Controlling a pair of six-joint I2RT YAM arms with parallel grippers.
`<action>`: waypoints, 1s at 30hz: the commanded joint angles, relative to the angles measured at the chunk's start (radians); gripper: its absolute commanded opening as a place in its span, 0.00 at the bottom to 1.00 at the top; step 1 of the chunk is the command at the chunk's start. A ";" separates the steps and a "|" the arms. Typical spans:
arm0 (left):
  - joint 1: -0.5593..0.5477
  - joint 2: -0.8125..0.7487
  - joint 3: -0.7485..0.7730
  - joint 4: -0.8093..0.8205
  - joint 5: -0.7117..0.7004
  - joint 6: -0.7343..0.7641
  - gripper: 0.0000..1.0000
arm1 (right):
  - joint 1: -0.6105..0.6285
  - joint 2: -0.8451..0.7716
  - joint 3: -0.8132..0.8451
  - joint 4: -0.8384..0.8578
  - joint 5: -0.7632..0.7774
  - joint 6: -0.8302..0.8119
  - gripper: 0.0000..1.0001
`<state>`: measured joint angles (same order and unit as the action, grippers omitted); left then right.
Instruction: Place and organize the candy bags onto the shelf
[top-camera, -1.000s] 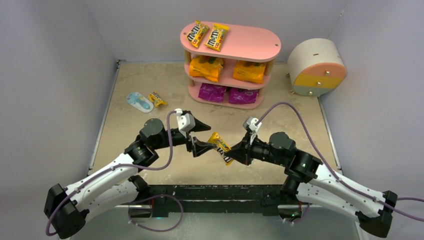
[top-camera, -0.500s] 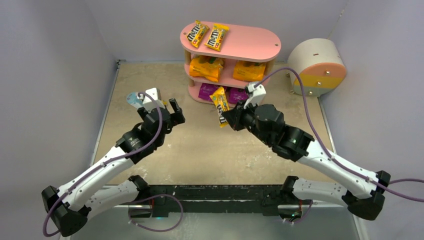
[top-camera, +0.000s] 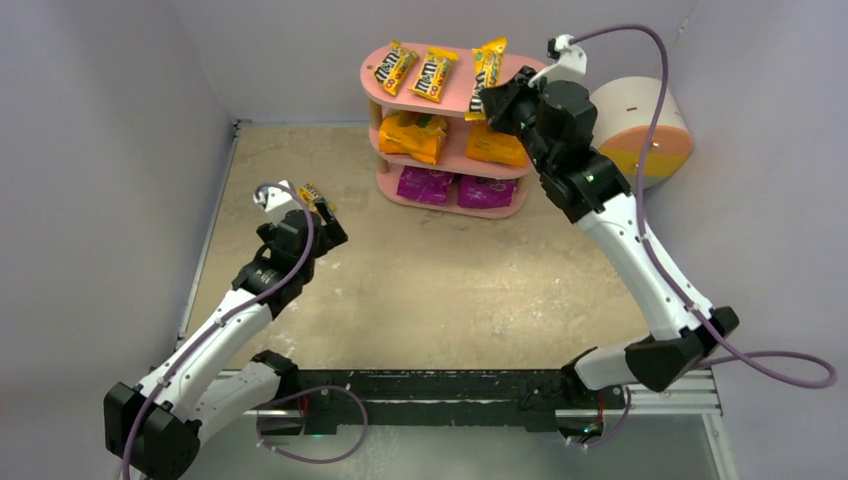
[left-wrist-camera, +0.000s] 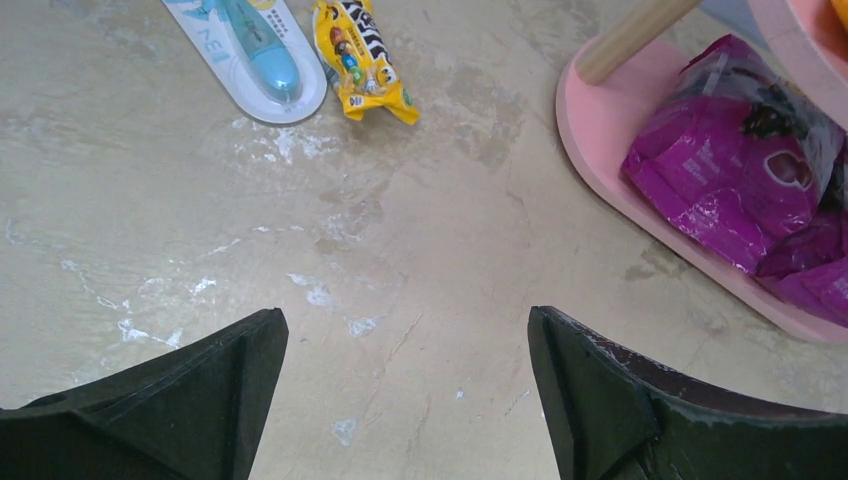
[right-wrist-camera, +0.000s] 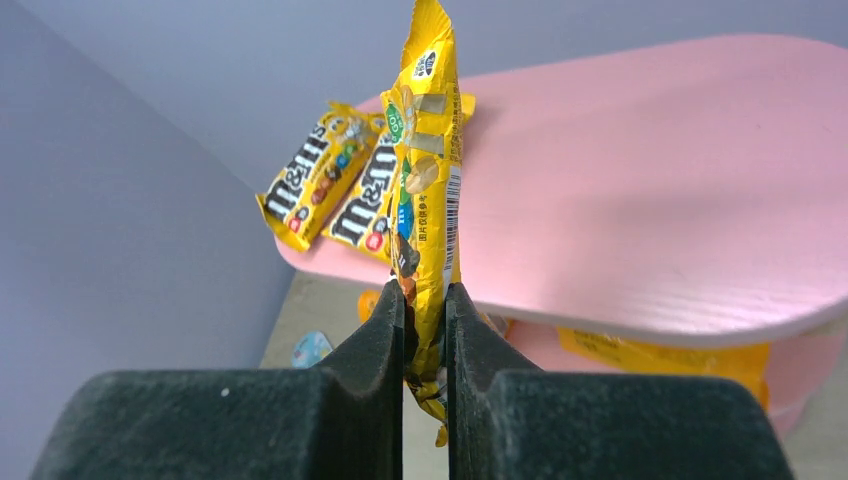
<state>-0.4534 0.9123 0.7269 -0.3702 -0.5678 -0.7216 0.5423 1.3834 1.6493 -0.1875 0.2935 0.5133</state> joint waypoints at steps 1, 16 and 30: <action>0.018 0.012 -0.007 0.050 0.045 0.008 0.95 | -0.016 0.079 0.109 0.077 0.028 0.006 0.03; 0.033 -0.024 -0.011 0.010 0.031 -0.001 0.95 | -0.087 0.250 0.194 0.136 0.004 0.042 0.21; 0.033 -0.005 0.006 -0.011 0.039 0.004 0.95 | -0.119 0.269 0.199 0.078 -0.071 0.069 0.37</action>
<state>-0.4263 0.9051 0.7216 -0.3855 -0.5304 -0.7219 0.4301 1.6604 1.8099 -0.1043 0.2592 0.5610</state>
